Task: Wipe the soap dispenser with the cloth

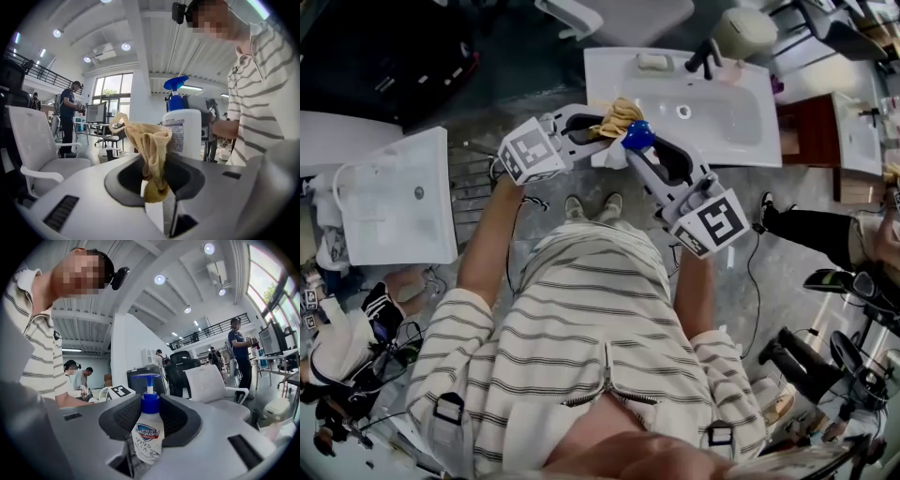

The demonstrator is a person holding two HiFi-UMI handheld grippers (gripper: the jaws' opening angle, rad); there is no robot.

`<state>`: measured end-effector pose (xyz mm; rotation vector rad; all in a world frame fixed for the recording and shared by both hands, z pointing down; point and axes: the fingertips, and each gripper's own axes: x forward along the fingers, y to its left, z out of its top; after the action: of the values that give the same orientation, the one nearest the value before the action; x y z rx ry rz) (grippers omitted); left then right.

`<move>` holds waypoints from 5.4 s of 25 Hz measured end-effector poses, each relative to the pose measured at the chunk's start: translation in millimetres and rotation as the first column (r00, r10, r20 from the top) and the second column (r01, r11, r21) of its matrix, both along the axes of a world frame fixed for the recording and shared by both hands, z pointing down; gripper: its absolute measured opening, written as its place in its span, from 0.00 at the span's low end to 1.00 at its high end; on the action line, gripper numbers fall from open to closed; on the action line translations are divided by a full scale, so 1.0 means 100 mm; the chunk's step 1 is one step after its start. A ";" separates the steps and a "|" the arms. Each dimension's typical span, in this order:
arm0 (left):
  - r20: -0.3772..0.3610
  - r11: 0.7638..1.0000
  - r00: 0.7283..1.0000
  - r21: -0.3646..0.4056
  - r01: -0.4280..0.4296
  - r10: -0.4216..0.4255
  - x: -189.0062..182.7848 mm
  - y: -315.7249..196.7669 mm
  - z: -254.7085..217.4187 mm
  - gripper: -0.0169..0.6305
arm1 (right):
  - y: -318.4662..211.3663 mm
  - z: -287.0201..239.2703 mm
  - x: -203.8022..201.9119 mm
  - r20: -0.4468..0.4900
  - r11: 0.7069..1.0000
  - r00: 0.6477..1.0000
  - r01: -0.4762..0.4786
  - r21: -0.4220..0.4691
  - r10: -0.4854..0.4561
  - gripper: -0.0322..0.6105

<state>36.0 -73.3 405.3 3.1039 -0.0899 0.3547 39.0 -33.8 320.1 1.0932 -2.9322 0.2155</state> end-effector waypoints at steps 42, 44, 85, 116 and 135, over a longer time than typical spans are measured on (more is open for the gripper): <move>-0.059 0.984 0.983 -0.051 0.170 -0.173 -0.30 0.02 -0.04 0.20 | -0.24 0.08 0.10 0.017 0.996 0.997 -0.079 -0.030 0.079 0.25; -0.071 0.977 0.975 -0.053 0.207 -0.211 -0.31 0.02 -0.07 0.20 | -0.25 0.08 0.12 0.007 0.995 0.995 -0.098 -0.028 0.099 0.25; -0.016 0.694 0.695 -0.090 0.715 -0.718 -0.78 -0.06 0.38 0.20 | -0.98 1.08 0.22 -0.074 0.932 0.940 -0.341 -0.121 0.334 0.25; 0.066 0.635 0.643 -0.105 0.765 -0.763 -0.94 -0.18 0.81 0.20 | -1.54 2.67 -0.07 -0.242 0.943 0.938 -0.290 -0.163 0.246 0.25; 0.035 0.632 0.641 -0.140 0.762 -0.766 -0.90 -0.16 0.64 0.20 | -1.43 2.44 -0.02 -0.206 0.936 0.949 -0.281 -0.211 0.239 0.41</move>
<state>-53.5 -89.7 468.9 2.5794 -1.2759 0.2541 37.5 -176.3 564.2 1.3786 -2.5198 0.4346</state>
